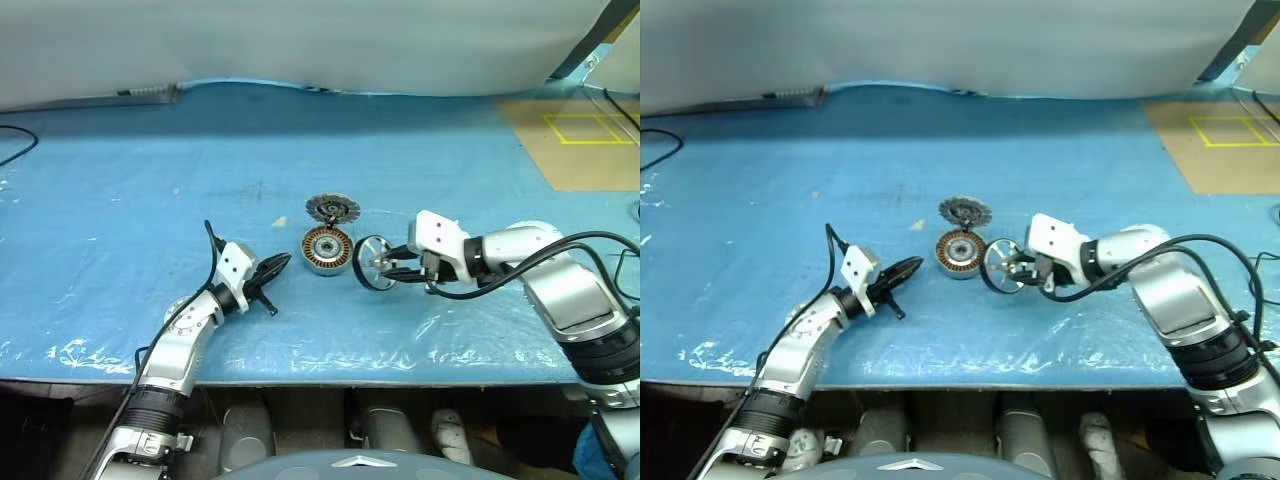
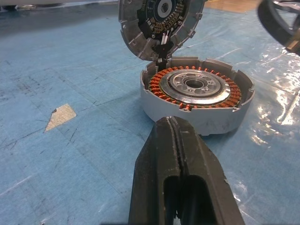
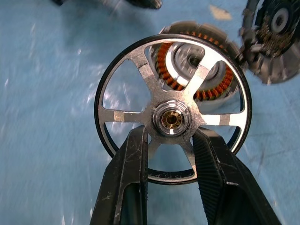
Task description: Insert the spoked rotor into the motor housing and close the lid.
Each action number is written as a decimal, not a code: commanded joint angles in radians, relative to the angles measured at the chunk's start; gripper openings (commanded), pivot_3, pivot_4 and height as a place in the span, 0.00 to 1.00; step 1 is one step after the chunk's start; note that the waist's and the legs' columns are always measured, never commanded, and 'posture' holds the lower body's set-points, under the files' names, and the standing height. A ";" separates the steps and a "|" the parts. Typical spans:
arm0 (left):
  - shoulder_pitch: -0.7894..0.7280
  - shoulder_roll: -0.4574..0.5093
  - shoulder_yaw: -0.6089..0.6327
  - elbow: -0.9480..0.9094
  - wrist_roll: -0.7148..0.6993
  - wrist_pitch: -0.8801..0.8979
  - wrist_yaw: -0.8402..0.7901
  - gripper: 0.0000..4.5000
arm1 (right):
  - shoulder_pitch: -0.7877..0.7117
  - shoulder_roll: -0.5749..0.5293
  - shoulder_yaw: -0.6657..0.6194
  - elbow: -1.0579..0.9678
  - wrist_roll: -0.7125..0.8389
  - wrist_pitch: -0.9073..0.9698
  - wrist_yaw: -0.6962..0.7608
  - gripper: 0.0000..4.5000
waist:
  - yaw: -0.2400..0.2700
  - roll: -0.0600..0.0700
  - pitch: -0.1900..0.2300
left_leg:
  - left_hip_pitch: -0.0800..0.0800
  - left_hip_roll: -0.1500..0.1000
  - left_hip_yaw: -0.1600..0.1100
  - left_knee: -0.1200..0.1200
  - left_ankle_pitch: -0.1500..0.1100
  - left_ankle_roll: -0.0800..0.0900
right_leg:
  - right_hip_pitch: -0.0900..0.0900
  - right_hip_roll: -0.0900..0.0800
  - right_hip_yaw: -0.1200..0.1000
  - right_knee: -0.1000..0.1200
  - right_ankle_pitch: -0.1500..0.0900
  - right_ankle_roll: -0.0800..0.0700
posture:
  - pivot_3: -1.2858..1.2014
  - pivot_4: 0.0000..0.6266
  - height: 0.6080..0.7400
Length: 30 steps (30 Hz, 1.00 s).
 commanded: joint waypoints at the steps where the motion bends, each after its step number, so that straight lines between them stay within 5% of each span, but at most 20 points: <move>1: -0.007 0.003 0.002 -0.021 -0.007 -0.029 -0.009 0.00 | -0.058 0.058 0.040 -0.020 -0.027 0.029 -0.073 0.23 | 0.003 0.000 0.000 | 0.001 0.000 0.000 0.000 0.001 -0.001 | 0.000 0.000 0.000 0.000 0.000 0.000 | 0.52 0.24 1.00; 11: 0.016 -0.003 -0.016 -0.032 0.006 -0.053 -0.004 0.00 | -0.182 0.168 0.116 0.163 -0.084 -0.016 -0.148 0.23 | 0.003 0.000 0.000 | 0.000 0.000 0.000 0.000 0.001 -0.002 | -0.001 0.000 0.000 -0.001 0.000 0.000 | 0.52 0.24 1.00; 30: 0.027 -0.015 -0.020 -0.034 0.008 -0.053 0.007 0.00 | -0.173 0.120 0.133 0.201 -0.119 -0.047 -0.078 0.23 | 0.004 0.000 0.000 | 0.000 0.000 0.000 0.000 0.001 -0.002 | -0.001 0.000 0.000 -0.001 0.000 0.000 | 0.52 0.24 1.00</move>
